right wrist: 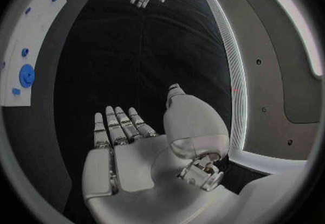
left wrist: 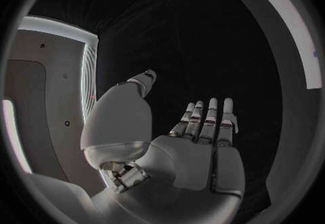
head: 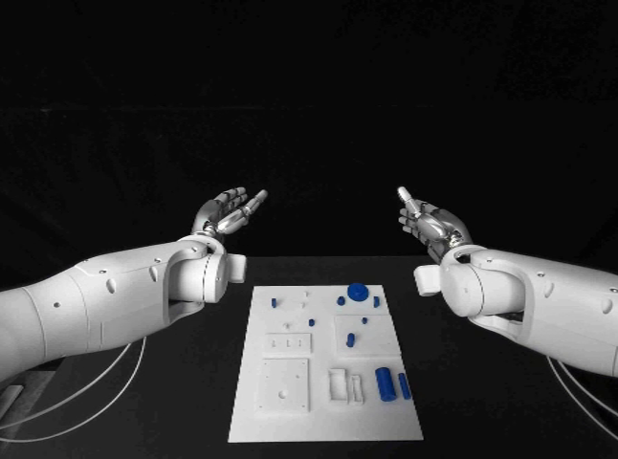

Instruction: Assemble the parts on the task board

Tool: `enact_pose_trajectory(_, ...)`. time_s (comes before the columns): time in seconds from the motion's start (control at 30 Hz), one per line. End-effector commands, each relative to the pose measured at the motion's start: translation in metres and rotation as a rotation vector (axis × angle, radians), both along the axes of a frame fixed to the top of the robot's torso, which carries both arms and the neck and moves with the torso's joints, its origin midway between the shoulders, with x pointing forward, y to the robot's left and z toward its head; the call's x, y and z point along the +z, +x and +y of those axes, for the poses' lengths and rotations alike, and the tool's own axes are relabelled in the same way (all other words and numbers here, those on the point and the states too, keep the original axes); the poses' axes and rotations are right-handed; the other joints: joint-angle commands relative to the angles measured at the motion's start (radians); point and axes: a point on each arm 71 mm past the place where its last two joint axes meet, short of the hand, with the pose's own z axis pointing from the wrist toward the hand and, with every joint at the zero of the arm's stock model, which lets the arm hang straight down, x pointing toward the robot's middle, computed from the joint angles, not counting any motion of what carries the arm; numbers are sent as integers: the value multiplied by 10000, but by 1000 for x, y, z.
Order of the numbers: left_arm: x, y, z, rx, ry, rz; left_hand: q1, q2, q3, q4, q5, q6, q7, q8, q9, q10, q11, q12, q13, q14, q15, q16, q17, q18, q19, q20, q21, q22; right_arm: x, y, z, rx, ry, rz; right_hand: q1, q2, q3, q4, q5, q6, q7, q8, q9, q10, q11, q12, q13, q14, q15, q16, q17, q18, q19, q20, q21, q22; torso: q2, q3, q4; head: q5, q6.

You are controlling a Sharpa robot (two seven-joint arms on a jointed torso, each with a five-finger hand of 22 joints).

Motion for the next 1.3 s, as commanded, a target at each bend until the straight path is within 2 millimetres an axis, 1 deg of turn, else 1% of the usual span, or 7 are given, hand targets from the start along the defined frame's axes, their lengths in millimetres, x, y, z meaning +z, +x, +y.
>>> enact_pose_trajectory(0.03,2,10,-1,-702,-464,769,419,-60,189,70,52,158,15,155,150,207,2,83,27,180,52,135,171,-73,138,51,147,443,-1,7,5,1842,270,1225,672,16,-94,110,-52,149,427,159,131,224,91,71,30,221,90,167,153,214,70,121,92,450,-1,-2,-5,1,-1)
enact_pose_trajectory(0.33,9,18,3,-717,-345,792,423,-43,191,67,51,179,30,181,184,266,4,94,35,187,51,148,190,-73,118,53,169,443,7,19,-5,2434,24,1712,2296,-200,-162,86,-110,767,582,781,653,1550,218,264,176,1357,201,993,935,331,573,245,226,2110,-1,-2,-5,1,-1)
enact_pose_trajectory(0.57,8,13,9,-909,-481,882,1084,588,-333,-434,579,1494,720,1264,1374,2213,476,621,340,1395,162,926,853,-35,598,-99,571,407,13,32,-8,2412,-3958,-112,5010,-1428,1997,50,1200,3155,843,2245,1618,4558,390,1099,546,3607,660,2164,1590,1051,3103,282,792,6377,7,-16,-22,140,-89)
enact_pose_trajectory(0.73,8,9,11,-1084,-301,828,2465,1408,-714,-2031,2616,3936,1185,1906,1316,4901,891,1690,748,4282,162,1990,993,612,3150,-717,1506,215,15,37,-5,2616,-6047,-1106,5515,-2234,3725,-33,1880,4779,652,2470,1528,6370,33,1518,684,5581,-75,2805,1915,1854,5185,319,761,5543,17,-28,-14,158,-37)
enact_pose_trajectory(0.9,8,2,12,-1431,-70,855,2553,1569,248,-3511,2182,5222,1168,1836,871,6511,687,1939,925,6390,-362,2547,1153,859,4850,-1182,2132,152,17,38,2,3067,-8011,-2268,5493,-2462,4543,-450,1595,5910,443,2638,1562,7601,-432,1749,841,7689,-1063,3701,2514,2477,7410,210,1359,5327,44,-11,-11,169,-21)
enact_pose_trajectory(1.1,9,-8,9,-2004,186,834,1575,1591,805,-4847,1366,6043,984,1727,608,7524,469,1826,1157,7367,-881,3341,1665,796,5687,-1674,2790,324,17,38,13,3738,-9793,-3187,4940,-2675,5402,-1426,1646,6696,336,2529,1524,8626,-1005,1796,1031,10507,-2061,5632,3877,2477,10734,-1061,2971,5759,157,-18,33,110,70)
enact_pose_trajectory(1.3,12,-22,10,-2586,208,818,1059,1430,1231,-5556,1730,6118,997,1591,532,7743,403,1555,1326,7532,-1105,4017,2056,642,5935,-2038,3279,361,14,36,23,4121,-11245,-3504,3315,-2990,6665,-3365,4143,7002,331,2176,1437,9065,-1135,1505,1204,11102,-2319,7780,5450,2477,12078,-1760,4465,6837,400,2,198,-51,293)
